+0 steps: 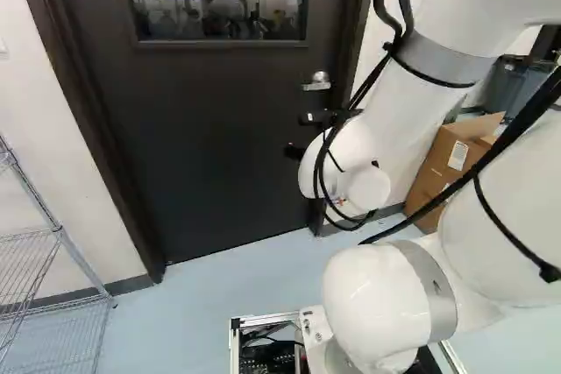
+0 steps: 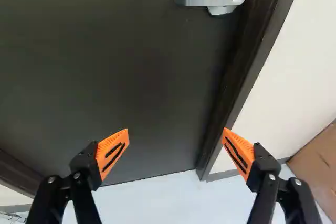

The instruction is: Open the door and move inside

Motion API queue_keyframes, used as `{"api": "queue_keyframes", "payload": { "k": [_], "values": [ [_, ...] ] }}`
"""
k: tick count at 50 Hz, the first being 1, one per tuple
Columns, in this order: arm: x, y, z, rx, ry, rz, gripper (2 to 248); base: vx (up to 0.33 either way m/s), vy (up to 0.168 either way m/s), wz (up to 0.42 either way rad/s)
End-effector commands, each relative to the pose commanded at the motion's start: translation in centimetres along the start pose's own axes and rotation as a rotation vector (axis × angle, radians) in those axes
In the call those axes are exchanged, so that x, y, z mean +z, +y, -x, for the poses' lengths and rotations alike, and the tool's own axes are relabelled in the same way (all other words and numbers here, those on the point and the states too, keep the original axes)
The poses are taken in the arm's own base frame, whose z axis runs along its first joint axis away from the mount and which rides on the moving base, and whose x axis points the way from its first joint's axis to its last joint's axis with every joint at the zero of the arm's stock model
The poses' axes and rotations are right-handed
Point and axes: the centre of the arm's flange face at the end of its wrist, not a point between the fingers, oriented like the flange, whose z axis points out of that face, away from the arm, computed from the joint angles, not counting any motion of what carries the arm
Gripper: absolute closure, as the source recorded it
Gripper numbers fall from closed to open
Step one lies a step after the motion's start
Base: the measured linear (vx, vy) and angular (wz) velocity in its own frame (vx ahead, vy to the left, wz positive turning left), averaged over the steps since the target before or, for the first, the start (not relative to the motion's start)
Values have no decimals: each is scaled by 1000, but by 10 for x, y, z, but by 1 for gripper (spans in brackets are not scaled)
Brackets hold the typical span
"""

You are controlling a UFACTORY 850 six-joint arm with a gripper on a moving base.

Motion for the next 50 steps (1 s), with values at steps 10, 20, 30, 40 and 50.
{"api": "queue_keyframes", "payload": {
  "k": [10, 20, 30, 40, 50],
  "values": [
    [8, 0, -6, 0, 3, 0, 3, 0, 0, 0],
    [14, 0, -18, 0, 27, 0, 3, 0, 0, 0],
    [19, 1, -30, 1, 52, 2, 3, 0, 0, 0],
    [25, 2, -43, 2, 77, 7, 3, 0, 0, 0],
    [31, 4, -56, 4, 102, 12, 3, 0, 0, 0]
  ]
}}
